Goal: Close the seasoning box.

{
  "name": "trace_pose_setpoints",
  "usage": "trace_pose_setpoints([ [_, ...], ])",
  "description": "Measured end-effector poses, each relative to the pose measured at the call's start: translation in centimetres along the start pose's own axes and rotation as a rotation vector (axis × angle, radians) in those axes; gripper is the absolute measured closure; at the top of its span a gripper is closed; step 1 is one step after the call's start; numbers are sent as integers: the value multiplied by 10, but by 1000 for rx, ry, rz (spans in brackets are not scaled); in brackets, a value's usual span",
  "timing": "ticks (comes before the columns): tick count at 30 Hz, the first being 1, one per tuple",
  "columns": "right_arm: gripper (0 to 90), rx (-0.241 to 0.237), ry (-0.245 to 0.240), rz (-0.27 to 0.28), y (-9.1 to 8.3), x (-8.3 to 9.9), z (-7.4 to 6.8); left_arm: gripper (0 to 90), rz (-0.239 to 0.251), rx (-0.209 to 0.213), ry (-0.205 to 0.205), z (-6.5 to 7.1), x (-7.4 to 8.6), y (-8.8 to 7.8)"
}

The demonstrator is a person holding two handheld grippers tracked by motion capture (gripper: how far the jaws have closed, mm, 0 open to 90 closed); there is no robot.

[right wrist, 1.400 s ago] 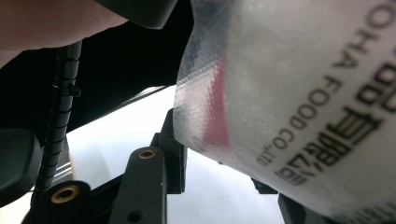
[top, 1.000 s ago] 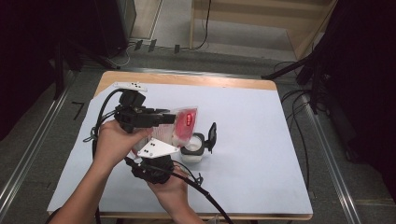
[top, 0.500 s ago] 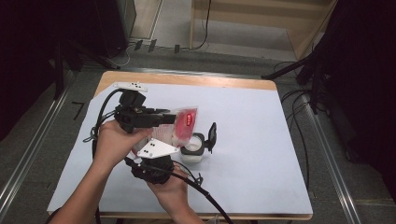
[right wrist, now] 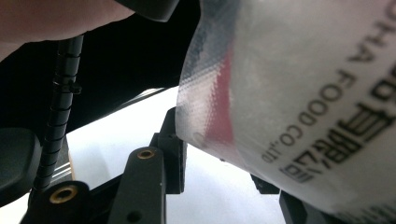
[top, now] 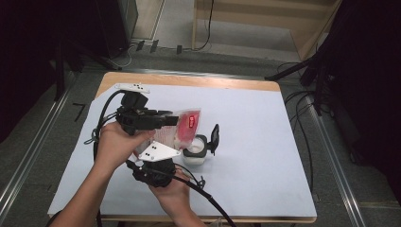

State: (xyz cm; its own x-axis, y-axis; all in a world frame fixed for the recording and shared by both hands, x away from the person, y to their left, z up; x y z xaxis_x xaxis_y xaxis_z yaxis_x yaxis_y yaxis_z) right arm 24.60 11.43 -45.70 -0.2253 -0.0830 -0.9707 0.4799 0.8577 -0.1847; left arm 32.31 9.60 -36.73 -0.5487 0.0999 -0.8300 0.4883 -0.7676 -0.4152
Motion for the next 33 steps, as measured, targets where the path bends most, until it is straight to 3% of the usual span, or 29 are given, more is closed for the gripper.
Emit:
trace_pose_setpoints([
  [20, 643, 16, 5, -3, -1, 0, 14, 630, 24, -3, 13, -2, -5, 12],
  [33, 642, 17, 13, 3, -2, 0, 13, 632, 23, -1, 18, -1, -6, 11],
])
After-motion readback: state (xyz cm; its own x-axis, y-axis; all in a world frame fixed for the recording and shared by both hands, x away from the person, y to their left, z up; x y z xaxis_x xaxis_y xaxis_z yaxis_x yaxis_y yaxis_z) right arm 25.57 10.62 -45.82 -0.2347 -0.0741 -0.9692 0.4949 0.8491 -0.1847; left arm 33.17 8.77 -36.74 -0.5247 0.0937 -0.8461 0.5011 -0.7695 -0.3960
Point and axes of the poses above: each handheld gripper's, and its own axes: y roughly forward along the jaws, x roughly out of its underside, z roughly to its right, the point moved 8 cm from there along y, roughly forward along the jaws, and after that the axes turned 11 degrees about z, right-handed, at the moved point
